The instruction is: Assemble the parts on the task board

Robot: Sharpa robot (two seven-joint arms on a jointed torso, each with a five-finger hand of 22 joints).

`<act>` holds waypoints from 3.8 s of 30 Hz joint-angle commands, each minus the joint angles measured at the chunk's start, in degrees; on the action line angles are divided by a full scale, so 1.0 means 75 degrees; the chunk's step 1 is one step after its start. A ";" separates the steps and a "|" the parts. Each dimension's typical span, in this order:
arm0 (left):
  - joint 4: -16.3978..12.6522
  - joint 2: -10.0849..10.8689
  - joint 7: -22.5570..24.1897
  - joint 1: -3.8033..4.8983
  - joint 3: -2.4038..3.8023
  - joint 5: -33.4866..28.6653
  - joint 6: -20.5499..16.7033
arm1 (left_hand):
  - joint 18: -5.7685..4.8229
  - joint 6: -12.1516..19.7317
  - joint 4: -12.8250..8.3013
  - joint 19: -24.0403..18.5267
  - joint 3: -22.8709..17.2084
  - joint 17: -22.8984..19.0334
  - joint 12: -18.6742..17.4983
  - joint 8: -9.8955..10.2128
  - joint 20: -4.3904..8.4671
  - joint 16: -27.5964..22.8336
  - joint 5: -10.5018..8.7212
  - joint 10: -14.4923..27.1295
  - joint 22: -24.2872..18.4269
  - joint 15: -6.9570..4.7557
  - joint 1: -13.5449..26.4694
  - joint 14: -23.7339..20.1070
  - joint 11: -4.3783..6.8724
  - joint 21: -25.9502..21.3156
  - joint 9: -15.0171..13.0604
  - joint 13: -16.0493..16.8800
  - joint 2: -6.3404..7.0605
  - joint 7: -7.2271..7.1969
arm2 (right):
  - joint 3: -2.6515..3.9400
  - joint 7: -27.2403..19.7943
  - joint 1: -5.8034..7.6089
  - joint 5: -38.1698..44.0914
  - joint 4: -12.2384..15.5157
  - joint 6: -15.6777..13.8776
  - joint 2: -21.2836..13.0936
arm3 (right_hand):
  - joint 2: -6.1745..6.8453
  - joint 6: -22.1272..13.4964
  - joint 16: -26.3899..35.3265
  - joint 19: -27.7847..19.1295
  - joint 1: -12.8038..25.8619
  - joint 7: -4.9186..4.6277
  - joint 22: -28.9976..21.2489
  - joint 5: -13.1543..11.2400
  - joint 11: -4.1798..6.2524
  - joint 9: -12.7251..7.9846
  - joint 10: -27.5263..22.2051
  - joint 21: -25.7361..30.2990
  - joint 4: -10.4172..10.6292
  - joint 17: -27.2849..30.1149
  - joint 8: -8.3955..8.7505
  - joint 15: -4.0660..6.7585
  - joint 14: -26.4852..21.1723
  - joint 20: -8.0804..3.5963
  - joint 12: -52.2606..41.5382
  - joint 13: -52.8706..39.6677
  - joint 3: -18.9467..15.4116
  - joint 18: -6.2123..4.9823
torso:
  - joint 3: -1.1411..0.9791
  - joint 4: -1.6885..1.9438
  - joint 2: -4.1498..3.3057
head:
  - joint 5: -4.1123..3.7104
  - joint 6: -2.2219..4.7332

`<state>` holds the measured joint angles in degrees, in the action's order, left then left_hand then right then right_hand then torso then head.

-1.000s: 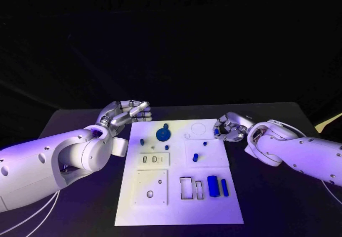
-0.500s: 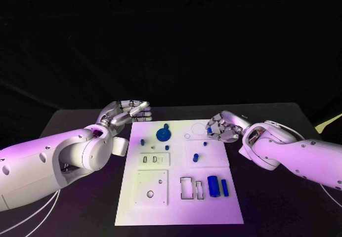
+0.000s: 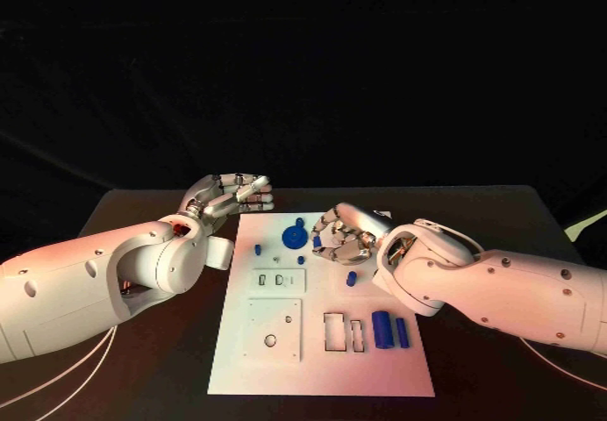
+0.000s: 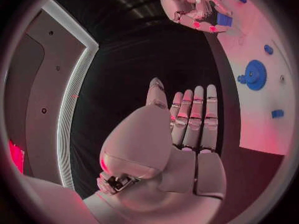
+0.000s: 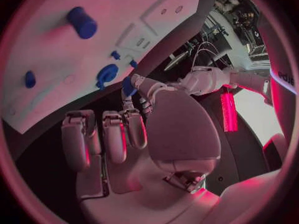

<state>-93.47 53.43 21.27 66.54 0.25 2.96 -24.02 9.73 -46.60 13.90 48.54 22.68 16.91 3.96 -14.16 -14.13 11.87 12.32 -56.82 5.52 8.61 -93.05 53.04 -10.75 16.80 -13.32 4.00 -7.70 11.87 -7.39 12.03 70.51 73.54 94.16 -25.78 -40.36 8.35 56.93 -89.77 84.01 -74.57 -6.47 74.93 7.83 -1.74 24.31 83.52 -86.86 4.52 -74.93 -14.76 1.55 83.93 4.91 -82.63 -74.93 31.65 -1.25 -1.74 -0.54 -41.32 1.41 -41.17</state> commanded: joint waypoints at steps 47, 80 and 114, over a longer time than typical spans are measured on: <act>0.0054 -0.0111 -0.0068 0.0014 0.0005 -0.0095 0.0179 | 0.0062 0.0056 0.0010 0.0019 0.0069 0.0013 -0.0026 0.0033 -0.0049 -0.0039 -0.0047 0.0037 -0.0013 0.0002 0.0012 -0.0069 0.0031 -0.0040 -0.0014 0.0013 -0.0083 0.0147 | -0.0109 0.1097 -0.0956 0.1893 -0.1031 0.0473 0.1599 | 0.0192 0.0002 -0.0031 0.0536 0.0151 0.0035 0.1787 0.0129 -0.0010 0.0169 -0.0059 -0.0044 -0.0117 -0.2010 -0.0068 0.0027 0.0809 -0.0047 0.0018 -0.0867 -0.0014 0.0059 | 0.0058 0.0034 0.0035 | 0.0372 -0.0304; 0.0081 -0.0118 -0.0070 0.0013 0.0005 -0.0095 0.0184 | 0.0062 0.0056 0.0010 0.0019 0.0069 0.0013 -0.0026 0.0033 -0.0049 -0.0039 -0.0047 0.0037 -0.0013 0.0002 0.0012 -0.0069 0.0031 -0.0040 -0.0014 0.0013 -0.0083 0.0147 | -0.0127 0.1071 -0.0959 0.1902 -0.1073 0.0630 0.1636 | 0.0563 -0.0345 -0.0031 0.0493 0.0389 -0.0097 0.1757 0.0059 -0.0117 0.0046 -0.0236 0.0027 -0.0135 -0.2010 0.0186 -0.0054 0.0809 0.0009 0.0199 -0.0675 -0.0082 0.0042 | 0.0058 0.0032 0.0032 | 0.0359 -0.0377; 0.0101 -0.0102 -0.0078 0.0012 0.0004 -0.0095 0.0190 | 0.0064 0.0068 -0.0011 0.0023 0.0122 0.0047 -0.0027 0.0032 -0.0052 -0.0070 -0.0053 0.0046 -0.0029 0.0003 0.0018 -0.0079 0.0031 -0.0056 -0.0047 0.0014 -0.0112 0.0146 | -0.0133 0.1022 -0.0958 0.1894 -0.1113 0.0523 0.1637 | 0.0731 -0.0556 -0.0031 0.0442 0.0553 -0.0187 0.1719 -0.0110 -0.0207 -0.0054 -0.0369 0.0110 -0.0051 -0.2010 0.0342 -0.0137 0.0809 0.0092 0.0325 -0.0537 -0.0230 0.0020 | 0.0059 0.0039 0.0034 | 0.0345 -0.0414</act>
<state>-92.63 52.71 20.34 66.56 0.24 2.35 -23.55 9.73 -46.60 13.83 48.54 23.40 17.22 3.96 -14.16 -14.13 11.52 12.12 -56.82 5.36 8.82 -92.74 52.82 -10.75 16.58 -13.62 4.05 -8.01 11.87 -8.17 19.19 63.56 87.34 86.03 -23.18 -28.02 13.36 53.31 -89.77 84.00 -70.36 -7.87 74.90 7.20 -3.38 23.95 81.05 -86.36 4.27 -74.94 -12.50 0.92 84.13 5.35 -80.39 -74.93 30.28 -1.25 -1.32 -0.26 -41.08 3.99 -44.25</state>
